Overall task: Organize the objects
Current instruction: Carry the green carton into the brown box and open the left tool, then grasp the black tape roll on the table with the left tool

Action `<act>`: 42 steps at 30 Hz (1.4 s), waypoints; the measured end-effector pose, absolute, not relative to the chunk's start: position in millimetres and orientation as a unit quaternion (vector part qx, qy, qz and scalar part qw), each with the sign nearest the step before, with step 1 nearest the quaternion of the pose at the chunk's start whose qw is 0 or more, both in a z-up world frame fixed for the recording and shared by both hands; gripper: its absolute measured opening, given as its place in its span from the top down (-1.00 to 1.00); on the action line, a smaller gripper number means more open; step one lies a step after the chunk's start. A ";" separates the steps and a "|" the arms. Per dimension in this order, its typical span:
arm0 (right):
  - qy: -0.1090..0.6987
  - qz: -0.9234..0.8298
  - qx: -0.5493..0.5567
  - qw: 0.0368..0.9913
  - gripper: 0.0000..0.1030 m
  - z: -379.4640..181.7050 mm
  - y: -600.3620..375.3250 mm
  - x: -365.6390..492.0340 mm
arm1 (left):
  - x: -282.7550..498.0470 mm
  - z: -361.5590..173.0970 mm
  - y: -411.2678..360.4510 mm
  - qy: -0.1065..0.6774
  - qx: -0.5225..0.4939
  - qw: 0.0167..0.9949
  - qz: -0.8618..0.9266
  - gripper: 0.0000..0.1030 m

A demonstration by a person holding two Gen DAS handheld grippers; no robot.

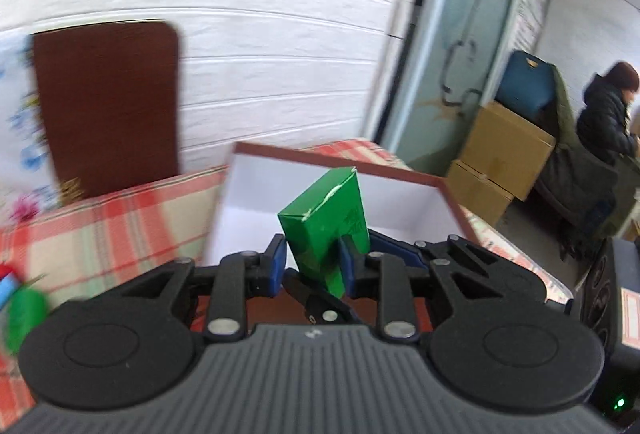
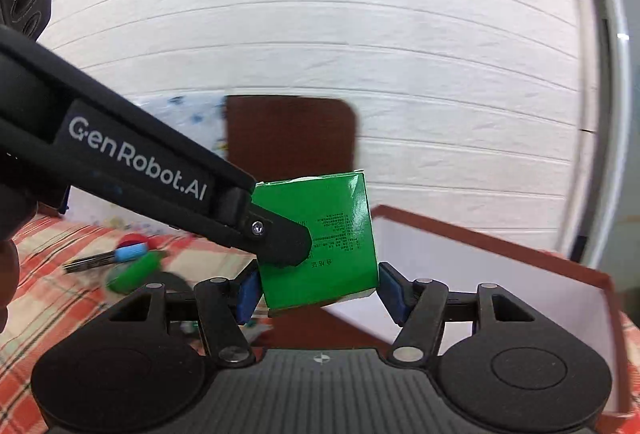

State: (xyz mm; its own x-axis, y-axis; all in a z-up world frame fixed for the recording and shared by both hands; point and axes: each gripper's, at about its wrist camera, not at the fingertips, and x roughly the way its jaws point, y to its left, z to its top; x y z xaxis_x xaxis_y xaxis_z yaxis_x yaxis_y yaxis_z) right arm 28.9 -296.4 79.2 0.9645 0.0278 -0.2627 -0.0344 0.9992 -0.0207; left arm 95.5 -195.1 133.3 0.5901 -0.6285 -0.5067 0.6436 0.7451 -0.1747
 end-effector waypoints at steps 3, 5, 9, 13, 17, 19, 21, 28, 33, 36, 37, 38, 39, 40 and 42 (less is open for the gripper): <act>0.140 -0.016 0.003 0.990 -0.15 79.2 -326.0 30.7 | 101.5 129.2 -224.3 0.279 0.030 0.885 -0.371 0.38; 0.147 -0.030 0.015 0.988 -0.15 77.2 -342.9 33.0 | 106.7 124.8 -240.1 0.282 0.038 0.882 -0.376 0.37; 0.161 -0.049 0.032 0.985 -0.15 70.4 -363.0 41.0 | 112.8 118.0 -259.8 0.289 0.047 0.881 -0.372 0.31; 0.173 -0.056 0.037 0.983 -0.19 62.0 -369.0 46.2 | 118.0 111.5 -263.9 0.291 0.059 0.887 -0.354 0.19; 0.182 -0.065 0.032 0.981 -0.22 56.3 -366.6 51.0 | 120.2 110.1 -252.9 0.293 0.061 0.895 -0.330 0.04; 0.183 -0.063 0.035 0.980 -0.22 56.5 -363.5 52.4 | 121.0 111.4 -243.5 0.294 0.054 0.899 -0.321 0.04; 0.182 -0.061 0.032 0.981 -0.22 58.0 -358.4 52.7 | 120.1 113.0 -232.5 0.294 0.044 0.902 -0.313 0.04; 0.175 -0.049 0.009 0.983 -0.22 71.1 -336.6 47.1 | 107.7 114.5 -189.4 0.289 0.023 0.915 -0.280 -0.04; 0.172 -0.037 -0.003 0.984 -0.24 75.2 -313.7 44.0 | 98.9 112.7 -146.5 0.287 0.007 0.925 -0.250 -0.04; 0.170 -0.024 -0.010 0.985 -0.24 77.3 -295.2 44.2 | 95.1 110.1 -113.0 0.285 -0.005 0.931 -0.227 -0.05; 0.170 -0.018 -0.013 0.985 -0.24 77.4 -288.3 45.1 | 95.2 108.9 -100.6 0.285 -0.009 0.934 -0.217 -0.05; 0.170 -0.011 -0.016 0.985 -0.24 78.3 -280.7 45.8 | 95.3 107.7 -87.3 0.286 -0.015 0.936 -0.205 -0.05; 0.170 -0.003 -0.019 0.985 -0.24 79.2 -272.2 46.6 | 97.5 106.0 -73.3 0.288 -0.022 0.938 -0.193 -0.05; 0.172 0.006 -0.023 0.985 -0.25 79.4 -263.5 47.9 | 98.6 103.7 -58.1 0.290 -0.028 0.939 -0.180 -0.05; 0.177 0.028 -0.030 0.983 -0.25 77.8 -244.7 50.9 | 101.9 98.6 -27.7 0.296 -0.040 0.943 -0.149 -0.05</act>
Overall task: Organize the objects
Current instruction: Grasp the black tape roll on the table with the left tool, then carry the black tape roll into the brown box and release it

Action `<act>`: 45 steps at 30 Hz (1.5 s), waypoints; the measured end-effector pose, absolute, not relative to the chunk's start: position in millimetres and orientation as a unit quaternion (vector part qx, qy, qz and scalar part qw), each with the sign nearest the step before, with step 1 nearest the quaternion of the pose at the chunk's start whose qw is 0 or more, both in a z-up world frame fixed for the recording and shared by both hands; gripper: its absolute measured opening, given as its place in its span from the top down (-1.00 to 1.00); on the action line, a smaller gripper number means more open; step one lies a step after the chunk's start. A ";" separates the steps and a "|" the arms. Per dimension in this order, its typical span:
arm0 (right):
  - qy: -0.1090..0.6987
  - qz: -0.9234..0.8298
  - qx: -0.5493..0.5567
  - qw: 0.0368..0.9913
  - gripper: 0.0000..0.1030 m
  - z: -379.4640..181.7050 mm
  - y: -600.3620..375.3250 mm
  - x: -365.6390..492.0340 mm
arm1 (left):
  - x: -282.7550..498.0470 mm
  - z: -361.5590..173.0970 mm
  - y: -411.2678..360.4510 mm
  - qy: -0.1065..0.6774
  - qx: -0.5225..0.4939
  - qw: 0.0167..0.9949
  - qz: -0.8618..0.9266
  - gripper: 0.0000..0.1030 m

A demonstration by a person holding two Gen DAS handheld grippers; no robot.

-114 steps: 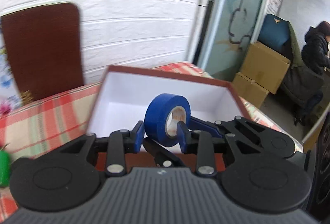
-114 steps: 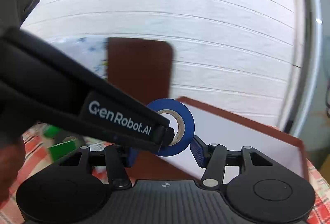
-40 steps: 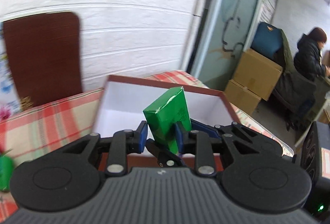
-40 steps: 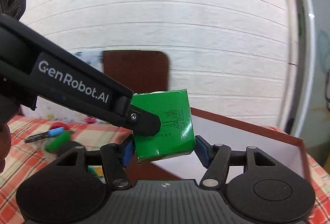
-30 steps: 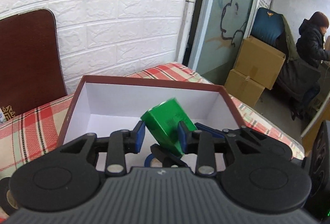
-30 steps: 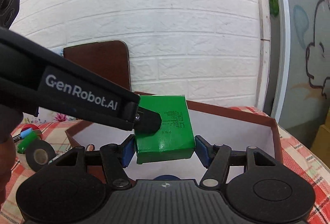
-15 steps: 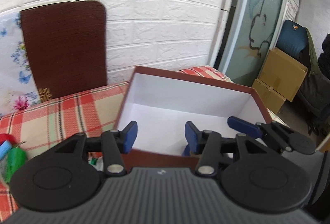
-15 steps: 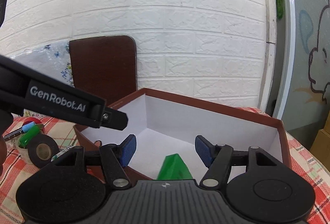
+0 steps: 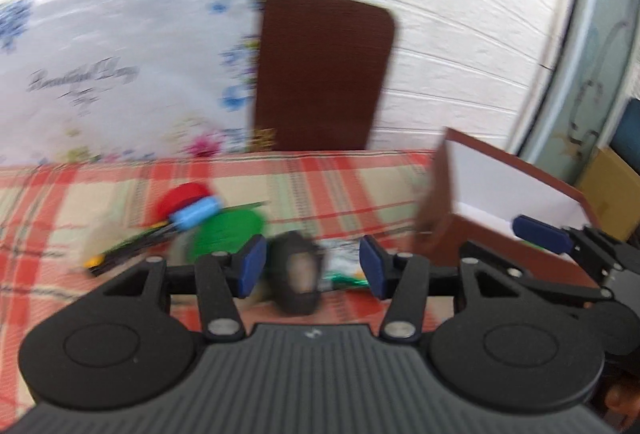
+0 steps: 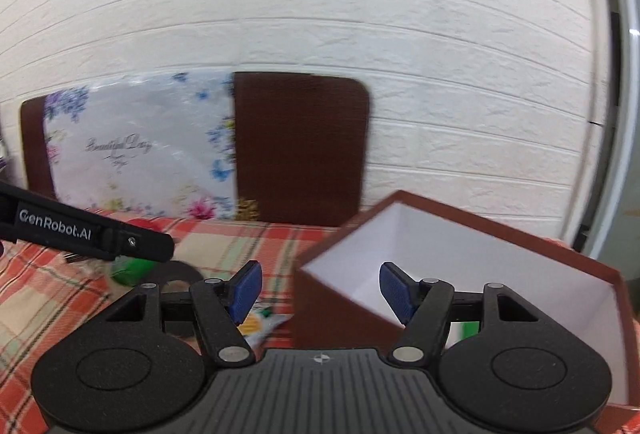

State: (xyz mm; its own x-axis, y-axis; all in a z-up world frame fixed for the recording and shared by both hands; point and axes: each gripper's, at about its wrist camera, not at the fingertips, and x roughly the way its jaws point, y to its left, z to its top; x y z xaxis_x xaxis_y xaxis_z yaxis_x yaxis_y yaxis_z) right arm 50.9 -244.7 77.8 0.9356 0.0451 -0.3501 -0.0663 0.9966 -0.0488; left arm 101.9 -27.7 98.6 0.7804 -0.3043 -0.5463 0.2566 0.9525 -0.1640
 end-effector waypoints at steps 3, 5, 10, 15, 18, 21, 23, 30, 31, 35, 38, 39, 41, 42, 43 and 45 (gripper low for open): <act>0.189 0.065 -0.045 0.979 -0.25 72.6 -214.3 56.9 | 107.2 91.9 18.8 0.304 -0.064 0.945 -0.104 -0.05; 0.197 0.086 -0.056 0.975 -0.25 68.8 -194.2 61.3 | 110.4 88.4 46.1 0.307 -0.082 0.945 -0.081 -0.05; 0.217 0.128 -0.082 0.964 -0.25 54.4 -152.0 77.0 | 117.3 81.8 86.2 0.313 -0.119 0.940 -0.059 -0.05; 0.262 0.140 -0.087 0.951 -0.16 26.5 -133.9 104.3 | 119.1 69.2 79.3 0.328 -0.122 0.933 -0.084 -0.05; 0.283 0.137 -0.093 0.945 0.04 8.8 -127.9 121.6 | 118.3 61.8 72.1 0.339 -0.131 0.926 -0.106 -0.05; 0.271 0.133 -0.117 0.946 0.31 6.1 -126.9 121.3 | 113.6 59.3 64.8 0.345 -0.130 0.921 -0.127 -0.05; 0.256 0.132 -0.131 0.949 0.49 14.4 -129.9 109.5 | 108.9 60.3 58.8 0.348 -0.127 0.918 -0.142 -0.05; 0.244 0.203 -0.227 0.921 0.56 23.8 -132.9 43.5 | 89.1 59.2 34.4 0.366 -0.099 0.908 -0.180 -0.23; 0.245 0.218 -0.236 0.915 0.35 21.9 -132.5 35.2 | 87.5 56.9 31.0 0.371 -0.093 0.906 -0.182 -0.23; 0.254 0.239 -0.217 0.912 -0.13 15.4 -139.5 13.1 | 85.8 46.2 19.7 0.395 -0.085 0.896 -0.183 -0.23; 0.273 0.225 -0.163 0.921 -0.27 11.1 -150.2 16.1 | 88.3 38.2 11.8 0.405 -0.077 0.893 -0.179 -0.20; 0.281 0.222 -0.146 0.922 -0.28 8.5 -150.6 17.2 | 89.2 35.3 8.7 0.409 -0.074 0.892 -0.178 -0.19; 0.287 0.219 -0.129 0.924 -0.33 3.9 -148.6 21.9 | 92.8 28.3 3.2 0.421 -0.066 0.888 -0.174 -0.12; 0.286 0.217 -0.130 0.924 -0.37 1.3 -146.3 23.0 | 94.8 23.2 0.4 0.430 -0.058 0.884 -0.171 0.01; 0.284 0.217 -0.133 0.924 -0.40 -0.9 -142.5 25.8 | 97.5 17.4 -2.9 0.443 -0.050 0.880 -0.167 0.12; 0.286 0.219 -0.138 0.923 -0.42 -5.3 -138.8 31.1 | 98.1 12.7 -4.5 0.441 -0.048 0.881 -0.165 0.17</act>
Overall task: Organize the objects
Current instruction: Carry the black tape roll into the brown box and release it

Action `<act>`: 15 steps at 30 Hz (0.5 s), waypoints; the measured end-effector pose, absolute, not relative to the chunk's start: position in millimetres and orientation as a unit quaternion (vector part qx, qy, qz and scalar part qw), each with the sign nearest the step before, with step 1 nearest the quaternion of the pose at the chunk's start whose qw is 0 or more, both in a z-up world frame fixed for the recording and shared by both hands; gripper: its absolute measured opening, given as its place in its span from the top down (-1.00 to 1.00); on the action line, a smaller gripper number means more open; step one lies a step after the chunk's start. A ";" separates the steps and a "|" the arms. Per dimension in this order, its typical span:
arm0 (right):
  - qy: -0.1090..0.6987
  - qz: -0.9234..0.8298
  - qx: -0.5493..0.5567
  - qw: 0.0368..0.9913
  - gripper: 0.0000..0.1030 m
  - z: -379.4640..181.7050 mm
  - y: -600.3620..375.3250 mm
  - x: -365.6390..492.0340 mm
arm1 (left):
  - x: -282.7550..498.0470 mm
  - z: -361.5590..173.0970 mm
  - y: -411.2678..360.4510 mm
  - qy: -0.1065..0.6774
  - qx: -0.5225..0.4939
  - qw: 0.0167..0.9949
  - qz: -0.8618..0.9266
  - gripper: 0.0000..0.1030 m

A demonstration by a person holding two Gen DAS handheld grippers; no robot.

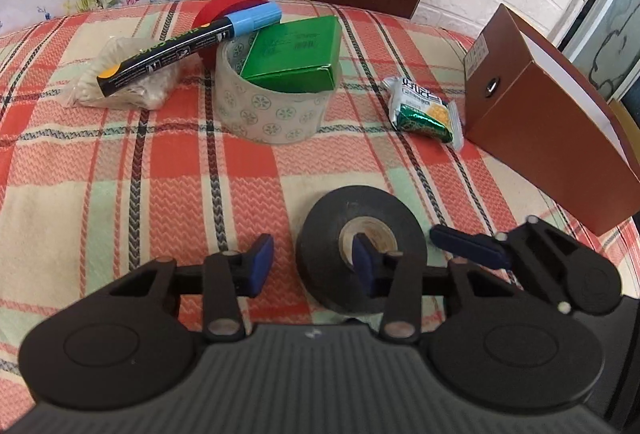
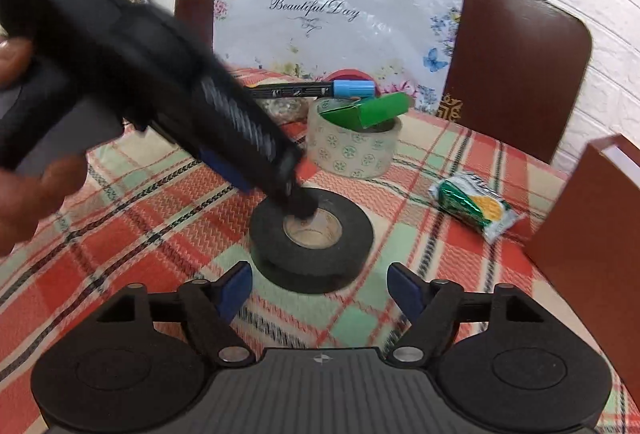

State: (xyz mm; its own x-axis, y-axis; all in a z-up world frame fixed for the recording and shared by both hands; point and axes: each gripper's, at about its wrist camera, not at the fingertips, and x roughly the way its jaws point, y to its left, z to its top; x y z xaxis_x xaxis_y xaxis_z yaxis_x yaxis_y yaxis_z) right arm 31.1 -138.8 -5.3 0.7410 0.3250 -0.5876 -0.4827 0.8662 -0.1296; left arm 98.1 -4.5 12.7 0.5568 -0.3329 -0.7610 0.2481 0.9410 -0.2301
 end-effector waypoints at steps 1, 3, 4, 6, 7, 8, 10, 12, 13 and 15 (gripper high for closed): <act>0.288 0.218 -0.136 0.922 -0.42 -8.0 -136.1 36.5 | 98.6 13.5 -6.0 0.442 -0.046 0.881 -0.165 0.34; 0.292 0.227 -0.119 0.922 -0.37 -9.4 -135.6 45.6 | 99.6 17.8 -9.7 0.446 -0.046 0.879 -0.163 0.40; 0.297 0.231 -0.107 0.920 -0.38 -7.3 -136.4 48.5 | 99.9 21.6 -12.0 0.446 -0.041 0.880 -0.161 0.40; 0.297 0.230 -0.099 0.922 -0.37 -2.1 -140.1 50.2 | 98.5 34.6 -18.1 0.436 -0.042 0.883 -0.169 0.41; 0.287 0.226 -0.101 0.925 -0.37 2.2 -142.8 47.8 | 98.0 43.3 -22.1 0.427 -0.044 0.886 -0.176 0.41; 0.274 0.220 -0.104 0.930 -0.37 7.6 -145.3 43.5 | 98.1 52.7 -28.4 0.417 -0.044 0.889 -0.185 0.41; 0.247 0.205 -0.109 0.941 -0.38 23.3 -157.5 38.1 | 97.9 72.3 -46.4 0.394 -0.036 0.896 -0.202 0.41; 0.224 0.185 -0.113 0.950 -0.38 40.5 -173.8 36.1 | 99.0 90.4 -69.7 0.370 -0.023 0.902 -0.220 0.41; 0.214 0.174 -0.115 0.954 -0.38 49.0 -183.1 35.8 | 100.1 98.6 -82.5 0.359 -0.016 0.905 -0.229 0.41; 0.196 0.149 -0.119 0.962 -0.38 64.0 -203.2 35.7 | 103.4 112.2 -109.2 0.342 -0.002 0.907 -0.246 0.41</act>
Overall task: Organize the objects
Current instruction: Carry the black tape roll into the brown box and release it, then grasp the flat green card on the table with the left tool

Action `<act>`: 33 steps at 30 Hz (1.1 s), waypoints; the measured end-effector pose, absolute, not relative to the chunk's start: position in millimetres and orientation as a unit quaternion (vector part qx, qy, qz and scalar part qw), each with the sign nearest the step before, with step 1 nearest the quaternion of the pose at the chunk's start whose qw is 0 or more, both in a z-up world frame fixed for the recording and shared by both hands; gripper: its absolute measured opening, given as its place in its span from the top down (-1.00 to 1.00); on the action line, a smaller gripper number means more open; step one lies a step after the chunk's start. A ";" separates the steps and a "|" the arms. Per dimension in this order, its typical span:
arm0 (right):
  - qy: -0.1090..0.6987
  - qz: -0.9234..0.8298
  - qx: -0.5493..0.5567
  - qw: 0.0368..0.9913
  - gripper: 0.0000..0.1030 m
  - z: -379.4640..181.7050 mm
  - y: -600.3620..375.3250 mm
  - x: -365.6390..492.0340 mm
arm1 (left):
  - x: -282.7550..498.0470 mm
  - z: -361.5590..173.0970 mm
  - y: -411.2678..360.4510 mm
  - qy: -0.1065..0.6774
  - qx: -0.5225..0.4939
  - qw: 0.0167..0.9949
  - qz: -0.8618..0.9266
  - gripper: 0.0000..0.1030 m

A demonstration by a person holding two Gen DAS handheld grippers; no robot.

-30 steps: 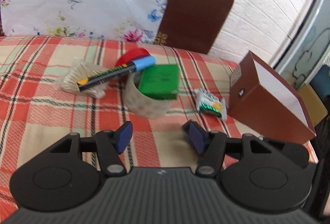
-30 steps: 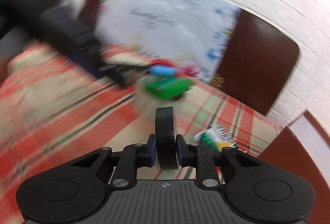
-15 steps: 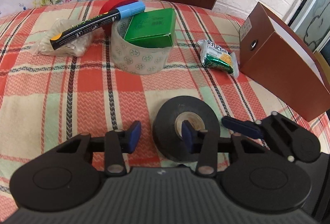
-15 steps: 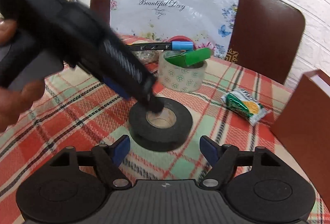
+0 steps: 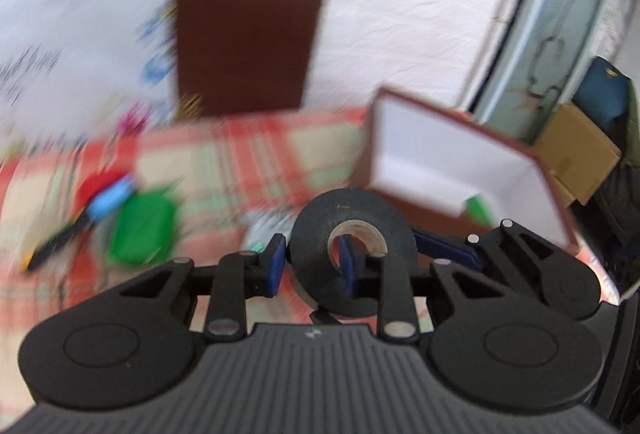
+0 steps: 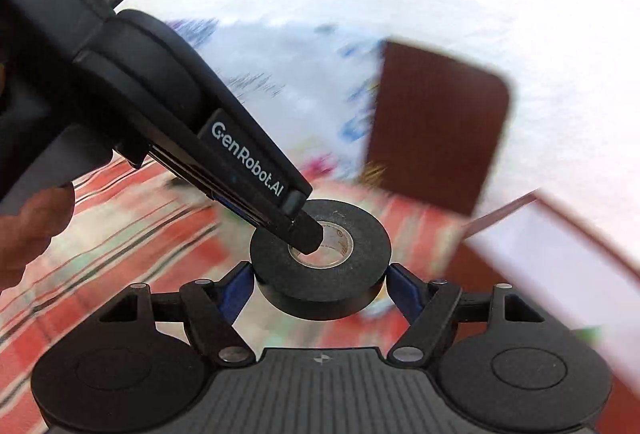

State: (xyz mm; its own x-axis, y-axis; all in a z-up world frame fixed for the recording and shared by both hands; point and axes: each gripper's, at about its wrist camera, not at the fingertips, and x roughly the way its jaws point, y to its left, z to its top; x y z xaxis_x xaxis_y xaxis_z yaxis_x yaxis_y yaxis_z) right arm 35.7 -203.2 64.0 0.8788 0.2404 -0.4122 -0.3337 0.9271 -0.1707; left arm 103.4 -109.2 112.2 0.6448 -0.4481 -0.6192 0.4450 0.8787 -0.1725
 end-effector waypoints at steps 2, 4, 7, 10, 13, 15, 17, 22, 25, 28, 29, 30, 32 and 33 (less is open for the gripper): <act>0.184 0.125 -0.121 0.967 -0.38 75.8 -224.5 37.1 | 107.7 121.5 -135.8 0.329 0.012 0.907 -0.263 0.41; 0.179 0.100 -0.119 0.972 -0.38 84.8 -246.4 39.3 | 112.6 126.9 -161.3 0.322 0.023 0.904 -0.280 0.40; 0.184 0.070 -0.102 0.975 -0.38 90.8 -279.8 45.0 | 121.8 125.1 -193.9 0.324 0.030 0.898 -0.297 0.41; 0.201 0.050 -0.064 0.976 -0.38 88.7 -313.1 53.2 | 127.7 118.8 -218.6 0.327 0.039 0.891 -0.312 0.43; 0.214 0.037 -0.033 0.976 -0.19 83.2 -338.5 59.6 | 130.9 114.4 -237.5 0.331 0.047 0.886 -0.322 0.48; 0.222 0.036 -0.017 0.974 0.45 80.7 -350.0 64.1 | 132.5 112.6 -247.5 0.334 0.052 0.883 -0.325 0.48; 0.226 0.030 -0.004 0.974 0.39 79.3 -358.4 69.5 | 133.2 110.7 -253.5 0.332 0.061 0.885 -0.319 0.44; 0.231 0.010 0.002 0.973 0.13 71.5 -371.4 75.5 | 138.4 107.9 -248.4 0.337 0.060 0.890 -0.302 0.36; 0.232 0.009 0.001 0.973 0.10 67.1 -368.5 76.8 | 138.0 108.3 -239.5 0.332 0.058 0.896 -0.288 0.17; 0.235 0.009 0.003 0.972 0.06 65.5 -365.1 82.6 | 135.2 109.5 -226.6 0.330 0.047 0.900 -0.282 0.15; 0.235 0.007 0.003 0.972 0.05 68.1 -362.4 74.2 | 133.3 109.9 -221.8 0.328 0.045 0.901 -0.280 0.15; 0.236 0.006 0.001 0.972 0.02 68.8 -359.8 72.2 | 131.1 110.4 -216.4 0.326 0.043 0.903 -0.277 0.14; 0.237 0.008 -0.004 0.972 0.01 70.4 -355.3 74.9 | 126.4 111.4 -204.2 0.322 0.039 0.906 -0.271 0.14; 0.236 0.009 -0.006 0.972 0.01 71.1 -352.2 73.6 | 123.8 112.2 -197.8 0.320 0.037 0.908 -0.268 0.13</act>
State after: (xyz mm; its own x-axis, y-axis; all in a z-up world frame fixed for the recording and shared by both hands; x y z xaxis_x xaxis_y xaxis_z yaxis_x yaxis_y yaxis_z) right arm 73.6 -352.2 71.1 0.8880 0.0150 -0.4596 -0.0202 0.9998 -0.0066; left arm 123.8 -197.8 112.2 0.6525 -0.4628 -0.6001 0.5096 0.8540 -0.1046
